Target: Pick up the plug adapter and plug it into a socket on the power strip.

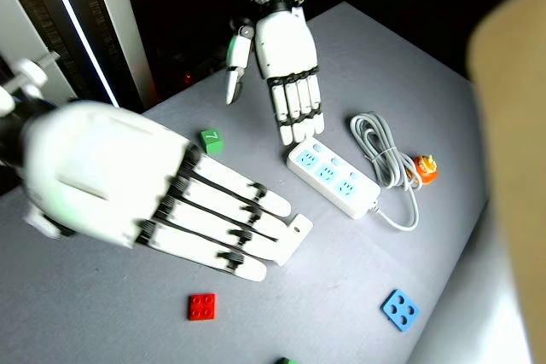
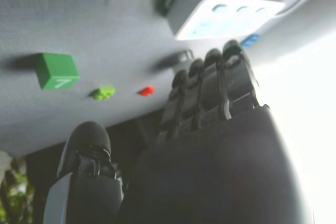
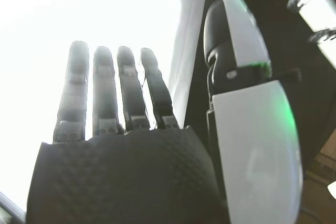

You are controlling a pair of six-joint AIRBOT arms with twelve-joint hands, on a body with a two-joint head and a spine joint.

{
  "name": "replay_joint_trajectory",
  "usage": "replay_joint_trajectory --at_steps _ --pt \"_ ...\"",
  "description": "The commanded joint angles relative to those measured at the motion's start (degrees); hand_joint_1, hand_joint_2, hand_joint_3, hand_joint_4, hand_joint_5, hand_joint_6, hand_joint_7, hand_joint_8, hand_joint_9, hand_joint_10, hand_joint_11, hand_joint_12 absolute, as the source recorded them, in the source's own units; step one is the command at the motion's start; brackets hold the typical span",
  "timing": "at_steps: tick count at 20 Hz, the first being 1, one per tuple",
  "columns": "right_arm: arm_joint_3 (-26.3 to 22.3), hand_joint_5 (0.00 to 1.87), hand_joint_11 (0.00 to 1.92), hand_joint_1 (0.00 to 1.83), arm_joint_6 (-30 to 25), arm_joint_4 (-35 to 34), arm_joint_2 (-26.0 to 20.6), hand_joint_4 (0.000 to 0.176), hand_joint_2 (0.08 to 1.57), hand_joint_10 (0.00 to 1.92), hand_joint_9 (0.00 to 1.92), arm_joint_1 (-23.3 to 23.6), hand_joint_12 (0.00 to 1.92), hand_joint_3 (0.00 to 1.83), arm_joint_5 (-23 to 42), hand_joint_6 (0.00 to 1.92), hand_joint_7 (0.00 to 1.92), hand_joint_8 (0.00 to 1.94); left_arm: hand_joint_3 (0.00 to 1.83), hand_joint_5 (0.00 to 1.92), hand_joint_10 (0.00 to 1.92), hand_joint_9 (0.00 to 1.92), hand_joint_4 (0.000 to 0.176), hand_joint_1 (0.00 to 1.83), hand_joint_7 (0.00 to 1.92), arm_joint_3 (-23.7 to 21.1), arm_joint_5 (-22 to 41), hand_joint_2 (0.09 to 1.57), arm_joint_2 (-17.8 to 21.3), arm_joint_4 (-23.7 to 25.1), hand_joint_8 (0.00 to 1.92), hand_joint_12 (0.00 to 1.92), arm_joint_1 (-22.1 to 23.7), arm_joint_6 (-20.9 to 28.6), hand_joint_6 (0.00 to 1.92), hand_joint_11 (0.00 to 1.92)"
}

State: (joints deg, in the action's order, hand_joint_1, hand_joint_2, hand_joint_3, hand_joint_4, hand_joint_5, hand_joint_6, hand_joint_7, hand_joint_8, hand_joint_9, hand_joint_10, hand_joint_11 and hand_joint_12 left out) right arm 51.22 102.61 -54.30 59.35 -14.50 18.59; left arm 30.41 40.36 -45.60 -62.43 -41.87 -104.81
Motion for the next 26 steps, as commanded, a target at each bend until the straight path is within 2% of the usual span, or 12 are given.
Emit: replay_joint_trajectory --at_steps 1,2,4,6,8,13,17,20,26 --pt "1.6 0.21 0.00 1.12 -0.2 0.9 1.0 0.000 1.00 0.00 0.11 1.6 0.41 0.00 -0.1 0.00 0.15 0.00 0.01 0.02 0.00 0.01 0.000 0.00 0.02 0.5 4.3 1.24 0.0 2.0 0.01 0.00 -0.3 -0.1 0.01 0.00" --pt "3.0 0.18 0.00 1.17 -0.1 -0.5 2.0 0.000 0.98 0.00 0.11 2.0 0.49 0.00 -1.4 0.00 0.14 0.00 0.00 0.02 0.01 0.02 0.000 0.00 0.02 0.7 4.3 1.23 -0.1 1.8 0.01 0.01 -0.7 -0.1 0.01 0.01" --pt "7.0 0.14 0.00 1.28 3.3 -9.2 4.8 0.000 0.97 0.00 0.12 3.3 0.49 0.00 -5.3 0.00 0.14 0.00 0.01 0.02 0.01 0.02 0.000 0.00 0.02 1.3 4.6 1.24 -0.1 1.6 0.01 0.00 -1.7 -0.1 0.00 0.00" --pt "11.4 0.11 0.00 1.31 9.5 -23.8 8.0 0.000 0.94 0.00 0.11 4.1 0.50 0.00 -6.2 0.00 0.12 0.00 0.00 0.01 0.00 0.02 0.000 0.00 0.02 2.1 5.1 1.24 -0.1 1.4 0.00 0.00 -2.6 -0.1 0.00 0.01" --pt "14.0 0.09 0.00 1.31 11.5 -28.5 10.1 0.000 0.93 0.00 0.10 4.1 0.43 0.00 -6.5 0.00 0.10 0.00 0.00 0.01 0.01 0.02 0.000 0.00 0.03 2.9 5.1 1.24 -0.3 1.4 0.01 0.00 -2.6 -0.1 0.00 0.01" --pt "21.3 0.07 0.00 1.33 12.8 -32.4 15.7 0.000 0.93 0.00 0.10 3.5 0.54 0.00 -8.7 0.00 0.08 0.00 0.00 0.01 0.00 0.00 0.000 0.00 0.02 4.2 4.9 1.24 -1.6 0.4 0.00 0.00 -1.2 -0.1 0.00 0.00" --pt "26.1 0.10 0.00 1.38 14.9 -36.6 18.8 0.000 0.98 0.01 0.14 2.6 0.66 0.01 -11.8 0.00 0.11 0.00 0.00 0.01 0.00 0.00 0.000 0.00 0.00 4.6 4.9 1.24 -2.6 0.1 0.00 0.00 -0.5 -0.1 0.00 0.00" --pt "27.7 0.11 0.00 1.40 15.8 -36.7 19.8 0.000 1.01 0.01 0.18 1.5 0.78 0.01 -13.0 0.00 0.12 0.00 0.00 0.02 0.01 0.02 0.000 0.00 0.02 5.3 4.9 1.24 -3.6 0.1 0.01 0.00 -0.1 -0.1 0.00 0.01" --pt "28.6 0.15 0.00 1.39 17.1 -36.7 20.7 0.000 1.00 0.00 0.19 -1.2 0.76 0.00 -13.9 0.00 0.15 0.00 0.00 0.02 0.00 0.00 0.000 0.00 0.01 6.7 4.7 1.24 -5.0 0.1 0.00 0.00 0.3 -0.2 0.00 0.00"
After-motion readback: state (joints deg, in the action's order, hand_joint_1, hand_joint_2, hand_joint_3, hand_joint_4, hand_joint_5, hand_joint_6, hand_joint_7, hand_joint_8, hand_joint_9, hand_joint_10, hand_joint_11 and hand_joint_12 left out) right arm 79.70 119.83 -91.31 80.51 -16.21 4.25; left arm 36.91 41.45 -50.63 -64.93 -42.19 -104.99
